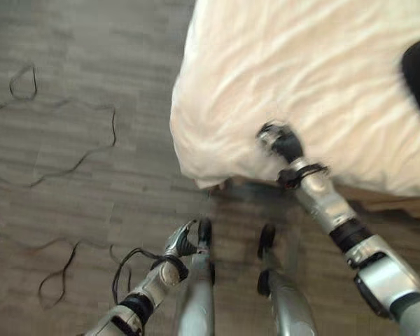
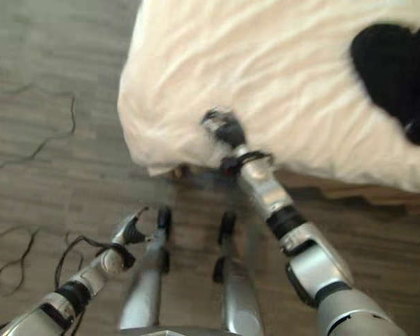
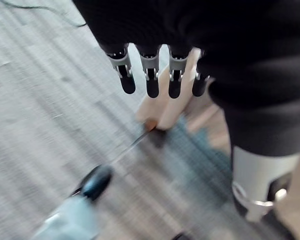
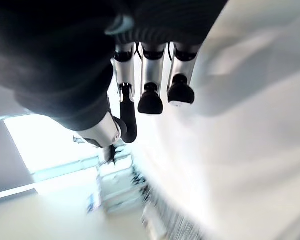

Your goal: Tidy up the quilt and then pick up the clothes from the bed and put them into the laundry hamper.

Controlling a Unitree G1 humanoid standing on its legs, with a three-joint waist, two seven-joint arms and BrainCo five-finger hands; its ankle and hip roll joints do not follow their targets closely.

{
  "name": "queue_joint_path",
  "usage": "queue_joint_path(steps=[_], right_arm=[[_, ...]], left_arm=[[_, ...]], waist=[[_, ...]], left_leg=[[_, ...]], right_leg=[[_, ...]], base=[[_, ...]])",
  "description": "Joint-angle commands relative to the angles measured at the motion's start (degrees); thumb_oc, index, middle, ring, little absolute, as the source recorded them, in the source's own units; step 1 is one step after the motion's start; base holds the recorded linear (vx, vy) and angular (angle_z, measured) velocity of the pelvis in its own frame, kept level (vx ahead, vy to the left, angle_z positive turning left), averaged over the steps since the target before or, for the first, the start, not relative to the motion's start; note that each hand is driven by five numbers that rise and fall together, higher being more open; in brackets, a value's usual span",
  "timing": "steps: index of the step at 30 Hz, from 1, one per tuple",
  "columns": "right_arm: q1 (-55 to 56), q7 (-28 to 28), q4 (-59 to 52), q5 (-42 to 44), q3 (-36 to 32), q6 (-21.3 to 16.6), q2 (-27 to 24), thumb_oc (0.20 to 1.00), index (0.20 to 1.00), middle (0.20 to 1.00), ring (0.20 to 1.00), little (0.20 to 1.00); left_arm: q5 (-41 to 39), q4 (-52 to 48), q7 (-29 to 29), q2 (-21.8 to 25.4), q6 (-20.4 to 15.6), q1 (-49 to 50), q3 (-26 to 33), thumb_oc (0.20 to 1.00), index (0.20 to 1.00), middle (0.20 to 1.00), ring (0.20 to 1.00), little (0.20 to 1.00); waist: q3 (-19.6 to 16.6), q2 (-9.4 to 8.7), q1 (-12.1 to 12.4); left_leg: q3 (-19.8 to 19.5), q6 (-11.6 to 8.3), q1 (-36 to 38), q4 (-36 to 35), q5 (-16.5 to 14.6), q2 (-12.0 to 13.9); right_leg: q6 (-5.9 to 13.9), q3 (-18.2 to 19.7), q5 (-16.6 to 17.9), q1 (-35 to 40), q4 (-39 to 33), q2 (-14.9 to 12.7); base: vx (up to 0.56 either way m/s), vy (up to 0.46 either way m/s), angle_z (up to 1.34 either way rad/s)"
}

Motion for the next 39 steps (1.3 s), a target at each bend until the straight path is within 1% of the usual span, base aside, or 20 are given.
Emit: queue_joint_path(steps=[1,6,9,13,14,15,18,19,20,24,26,27,28,29,30,32,33,34,36,39], right_arm=[[2.3,-3.5,-1.4,0.8,-3.9,-0.8,-2.2,0.200,0.200,0.200,0.200,0.200],[18.1,-1.6,5.5,1.9,-12.0,0.1,-3.8,0.200,0.200,0.200,0.200,0.200],[29.5,0.5,13.6,-1.7,-14.6,3.4,-2.0,0.200,0.200,0.200,0.200,0.200],[38.1,2.3,21.3,-5.4,-18.5,6.6,0.5,0.200,0.200,0.200,0.200,0.200],[39.7,2.6,21.9,-6.5,-18.8,7.2,1.4,0.671,0.671,0.671,0.671,0.671],[40.2,2.6,23.4,-7.2,-18.9,7.5,2.1,1.000,1.000,1.000,1.000,1.000],[41.1,2.9,29.1,-12.3,-17.3,9.4,4.6,1.000,1.000,1.000,1.000,1.000],[41.2,2.9,32.3,-14.0,-16.7,9.8,5.5,1.000,1.000,1.000,1.000,1.000],[41.2,2.9,32.4,-14.0,-16.7,9.8,5.5,1.000,1.000,1.000,1.000,1.000],[42.9,3.0,42.9,-24.2,-10.2,12.4,7.6,1.000,1.000,1.000,1.000,1.000],[42.4,1.7,43.8,-27.9,-8.4,12.9,6.8,1.000,1.000,1.000,1.000,1.000],[42.2,1.5,43.6,-28.8,-7.8,13.2,6.5,1.000,1.000,1.000,1.000,1.000],[42.2,1.5,43.6,-28.8,-7.8,13.2,6.5,1.000,1.000,1.000,1.000,1.000],[42.1,1.4,43.4,-30.0,-6.9,13.5,6.3,1.000,1.000,1.000,1.000,1.000],[43.1,1.1,43.6,-34.1,-4.6,13.7,5.4,1.000,1.000,1.000,1.000,1.000],[42.7,1.4,42.9,-36.7,-3.3,13.6,4.7,1.000,1.000,1.000,1.000,1.000],[42.5,1.3,42.3,-37.8,-3.1,13.2,3.9,1.000,1.000,1.000,1.000,1.000],[42.5,1.3,42.3,-37.8,-3.1,13.2,3.8,1.000,1.000,1.000,1.000,1.000],[41.9,1.3,41.9,-36.9,-4.3,13.5,2.7,1.000,1.000,1.000,1.000,1.000],[42.2,1.1,40.9,-36.1,-5.0,12.9,2.1,1.000,1.000,1.000,1.000,1.000]], left_arm=[[0.6,2.8,-0.2,1.6,0.1,1.0,0.5,1.000,1.000,1.000,1.000,1.000],[3.4,10.1,-2.3,0.8,1.9,2.6,2.3,1.000,1.000,1.000,1.000,1.000],[3.0,15.0,-3.9,-0.9,3.6,4.0,4.9,1.000,1.000,1.000,1.000,1.000],[-1.2,15.1,-4.6,-2.3,3.8,5.1,9.2,1.000,1.000,1.000,1.000,1.000],[-3.3,14.2,-4.8,-2.3,3.8,6.0,10.7,1.000,1.000,1.000,1.000,1.000],[-5.0,13.6,-5.0,-2.2,3.7,6.8,11.8,1.000,1.000,1.000,1.000,1.000],[-7.4,13.1,-5.8,-1.9,3.6,8.3,13.9,1.000,1.000,1.000,1.000,1.000],[-7.0,13.4,-6.2,-2.0,3.7,8.5,14.0,1.000,1.000,1.000,1.000,1.000],[-7.0,13.4,-6.2,-1.9,3.7,8.5,14.0,1.000,1.000,1.000,1.000,1.000],[-4.2,16.1,-7.2,-3.0,3.6,8.0,12.9,1.000,1.000,1.000,1.000,1.000],[-4.0,15.3,-6.9,-3.3,3.2,8.2,12.4,1.000,1.000,1.000,1.000,1.000],[-3.8,15.1,-6.6,-3.5,3.0,8.1,11.9,1.000,1.000,1.000,1.000,1.000],[-3.8,15.1,-6.6,-3.5,3.0,8.0,11.9,1.000,1.000,1.000,1.000,1.000],[-3.7,15.1,-6.6,-3.7,2.9,7.7,11.5,1.000,1.000,1.000,1.000,1.000],[-3.7,15.1,-6.4,-4.7,2.5,7.8,11.2,1.000,1.000,1.000,1.000,1.000],[-3.8,15.1,-6.2,-5.6,2.4,7.9,11.6,1.000,1.000,1.000,1.000,1.000],[-3.8,15.3,-6.2,-6.0,2.3,8.4,12.0,1.000,1.000,1.000,1.000,1.000],[-3.8,15.3,-6.2,-6.0,2.3,8.4,12.0,1.000,1.000,1.000,1.000,1.000],[-4.2,16.0,-6.2,-5.5,2.7,7.2,12.1,1.000,1.000,1.000,1.000,1.000],[-4.2,15.4,-6.3,-5.1,2.7,6.7,12.2,1.000,1.000,1.000,1.000,1.000]], waist=[[0.3,0.12,-0.6],[-1.7,-1.22,-3.8],[-6.1,-2.70,-7.1],[-10.8,-1.20,-9.7],[-11.0,-0.65,-9.6],[-11.5,-0.19,-9.2],[-12.6,0.57,-7.5],[-12.7,0.55,-6.9],[-12.6,0.53,-6.9],[-15.0,-0.52,-6.1],[-14.0,-0.85,-4.4],[-13.7,-1.28,-3.4],[-13.7,-1.24,-3.3],[-13.5,-1.73,-2.6],[-13.0,-2.00,-0.5],[-13.2,-1.29,0.6],[-13.8,-0.76,0.5],[-13.8,-0.67,0.7],[-13.7,0.47,-0.2],[-13.0,0.99,-1.9]], left_leg=[[0.8,0.60,3.7,2.0,-5.4,0.8],[1.7,1.56,7.3,3.8,-8.6,1.2],[3.9,2.62,16.8,0.0,-10.2,0.4],[7.2,3.67,26.6,-9.5,-8.3,-1.4],[9.1,3.69,29.1,-11.5,-7.7,-1.0],[10.9,3.48,30.3,-12.3,-7.3,-0.3],[15.9,2.53,34.7,-12.5,-8.8,1.1],[17.2,2.71,35.9,-12.2,-8.8,1.2],[17.2,2.68,36.0,-12.2,-8.8,1.2],[19.8,0.70,35.0,-1.1,-9.0,4.0],[16.3,0.60,32.3,8.1,-3.8,4.9],[12.1,1.04,30.2,10.3,-4.0,3.3],[12.1,1.03,30.0,10.5,-4.1,3.4],[7.1,1.89,28.2,9.9,-5.7,0.1],[-5.6,3.67,26.9,6.5,-11.2,-8.3],[-15.2,4.88,27.8,2.2,-13.3,-12.7],[-17.4,5.60,29.1,-0.5,-13.6,-13.4],[-17.3,5.61,29.5,-0.8,-13.5,-13.3],[-12.4,6.42,32.0,-6.7,-11.8,-10.8],[-8.3,6.85,34.1,-12.5,-9.3,-9.4]], right_leg=[[3.73,1.7,-14.1,1.3,13.1,-3.4],[3.85,3.4,-15.4,4.1,14.1,-3.1],[4.62,4.2,-14.5,13.0,9.5,-3.0],[6.81,3.5,-11.8,17.3,9.1,-3.7],[7.20,1.7,-11.2,17.5,11.0,-4.2],[7.10,-2.0,-10.8,17.6,12.2,-4.9],[6.63,-16.6,-12.2,20.0,14.4,-7.6],[5.87,-19.8,-12.6,21.2,13.9,-7.9],[5.84,-19.9,-12.6,21.4,13.9,-7.9],[3.11,-13.5,-12.5,27.1,-1.1,-1.3],[1.70,-9.7,-11.4,27.6,-3.7,0.3],[1.46,-7.3,-11.4,27.2,-3.7,0.3],[1.46,-7.3,-11.4,27.2,-3.7,0.4],[1.95,-4.9,-11.1,26.5,-3.7,0.2],[2.90,1.5,-10.5,26.3,-3.7,0.8],[3.14,7.5,-10.2,25.4,-3.4,2.5],[3.30,9.3,-10.1,24.4,-3.0,3.1],[3.27,9.5,-10.1,24.5,-2.9,3.2],[3.87,11.1,-9.1,22.3,-0.9,3.9],[6.86,8.1,-7.7,17.5,4.5,3.2]], base=[[0.02,0.076,-0.11],[0.08,0.075,-0.10],[0.23,0.108,-0.33],[0.22,0.177,-0.17],[0.10,0.093,-0.53],[0.07,0.035,-0.69],[0.09,-0.016,-1.23],[0.11,-0.015,-0.97],[0.03,-0.140,-1.21],[0.08,-0.172,-0.91],[0.02,-0.055,-1.23],[-0.03,-0.006,-1.80],[0.02,0.045,-1.94],[0.09,0.122,-1.93],[0.12,0.166,-1.43],[0.10,0.156,-2.12],[0.03,0.087,-2.77],[0.00,0.108,-3.00],[-0.06,0.148,-2.86],[-0.10,0.067,-1.64]])
